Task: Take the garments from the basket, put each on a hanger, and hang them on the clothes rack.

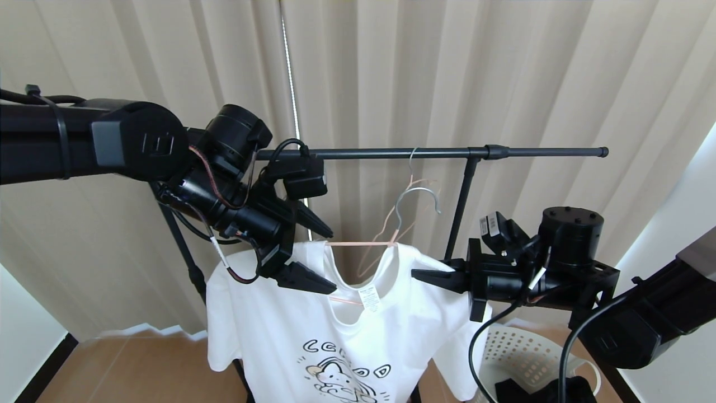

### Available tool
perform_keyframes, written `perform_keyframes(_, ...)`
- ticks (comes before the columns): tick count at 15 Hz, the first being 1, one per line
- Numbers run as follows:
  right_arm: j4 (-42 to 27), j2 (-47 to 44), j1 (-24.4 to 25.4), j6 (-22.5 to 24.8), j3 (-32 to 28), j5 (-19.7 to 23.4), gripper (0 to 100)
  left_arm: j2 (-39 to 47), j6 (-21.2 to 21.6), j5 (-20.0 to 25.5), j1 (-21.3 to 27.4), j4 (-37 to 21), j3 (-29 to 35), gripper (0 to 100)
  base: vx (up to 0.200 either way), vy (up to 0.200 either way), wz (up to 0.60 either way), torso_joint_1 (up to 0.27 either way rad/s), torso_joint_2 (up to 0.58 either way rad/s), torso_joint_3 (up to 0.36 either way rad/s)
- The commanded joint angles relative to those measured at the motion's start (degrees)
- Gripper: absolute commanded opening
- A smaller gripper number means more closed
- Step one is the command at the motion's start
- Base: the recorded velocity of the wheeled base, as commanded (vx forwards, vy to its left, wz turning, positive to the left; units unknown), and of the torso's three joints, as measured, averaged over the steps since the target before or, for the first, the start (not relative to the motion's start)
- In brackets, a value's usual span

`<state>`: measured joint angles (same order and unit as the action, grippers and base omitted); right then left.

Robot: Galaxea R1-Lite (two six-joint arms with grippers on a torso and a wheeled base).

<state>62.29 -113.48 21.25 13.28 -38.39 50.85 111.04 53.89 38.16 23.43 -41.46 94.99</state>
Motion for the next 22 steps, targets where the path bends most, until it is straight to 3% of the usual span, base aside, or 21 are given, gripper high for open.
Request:
perform_keyframes(1, 0.0, 0.3, 0.0, 0.0, 0.1, 0.0, 0, 0.7, 0.0, 0.1, 0.7, 0.1, 0.1, 100, 0.0, 0.0, 0.0, 0.0, 0.0, 0.0)
perform_keyframes(11, 0.0, 0.3, 0.0, -0.3, -0.5, -0.3, 0, 1.5, 0.0, 0.2, 1.6, 0.2, 0.1, 100, 0.0, 0.0, 0.0, 0.0, 0.0, 0.0)
perform_keyframes(12, 0.0, 0.4, 0.0, -0.3, -0.6, -0.3, 0, 1.5, 0.0, 0.2, 1.6, 0.2, 0.1, 0, 0.0, 0.0, 0.0, 0.0, 0.0, 0.0)
perform_keyframes(22, 0.0, 0.4, -0.2, -0.2, -0.9, -0.4, 0, 1.4, 0.0, 0.2, 1.4, 0.2, 0.5, 0, 0.0, 0.0, 0.0, 0.0, 0.0, 0.0)
